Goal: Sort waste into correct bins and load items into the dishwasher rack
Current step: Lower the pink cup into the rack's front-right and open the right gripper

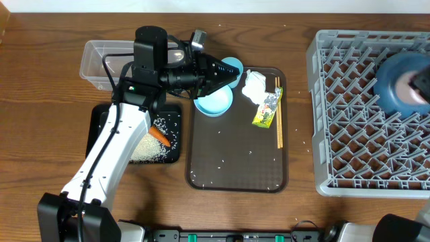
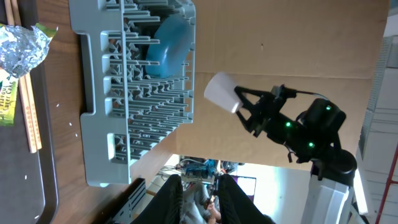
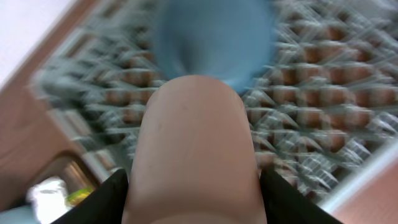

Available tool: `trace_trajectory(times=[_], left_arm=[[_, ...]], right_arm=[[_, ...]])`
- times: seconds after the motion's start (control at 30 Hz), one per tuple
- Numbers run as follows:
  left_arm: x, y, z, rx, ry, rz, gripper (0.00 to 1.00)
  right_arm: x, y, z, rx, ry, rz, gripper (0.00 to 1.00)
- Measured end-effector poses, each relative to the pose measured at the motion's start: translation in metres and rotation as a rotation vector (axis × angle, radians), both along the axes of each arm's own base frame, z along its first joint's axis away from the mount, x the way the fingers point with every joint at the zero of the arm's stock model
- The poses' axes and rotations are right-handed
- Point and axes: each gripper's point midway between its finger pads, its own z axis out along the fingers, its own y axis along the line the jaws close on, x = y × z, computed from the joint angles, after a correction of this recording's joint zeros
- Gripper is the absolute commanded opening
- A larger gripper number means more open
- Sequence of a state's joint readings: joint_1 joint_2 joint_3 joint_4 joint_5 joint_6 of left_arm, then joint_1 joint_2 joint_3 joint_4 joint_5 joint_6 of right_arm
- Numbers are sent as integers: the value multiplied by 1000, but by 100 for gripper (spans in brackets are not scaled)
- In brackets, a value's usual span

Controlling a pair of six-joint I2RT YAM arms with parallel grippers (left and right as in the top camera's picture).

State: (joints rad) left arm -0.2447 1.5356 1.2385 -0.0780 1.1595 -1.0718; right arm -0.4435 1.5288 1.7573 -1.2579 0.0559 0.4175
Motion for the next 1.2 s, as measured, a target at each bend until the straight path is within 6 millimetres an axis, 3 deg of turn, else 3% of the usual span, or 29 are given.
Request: trace_trajectory(times=[0.23, 0.57, 0.73, 1.07, 1.2], left_arm=[[-3, 1, -7, 16, 28, -5, 21], [-11, 3, -20, 51, 59, -21, 21], [-11, 3, -20, 54, 40, -26, 22], [-11, 3, -20, 57, 26, -30, 26], [-11, 3, -20, 57, 26, -30, 27]], right_arm=[[-39, -39, -15, -28, 95, -215, 29], [-59, -72, -82, 35, 136, -353, 30], [-70, -82, -100, 77, 132, -399, 38], [-68, -85, -109, 134, 108, -408, 43], [-61, -86, -126, 172, 133, -400, 54]])
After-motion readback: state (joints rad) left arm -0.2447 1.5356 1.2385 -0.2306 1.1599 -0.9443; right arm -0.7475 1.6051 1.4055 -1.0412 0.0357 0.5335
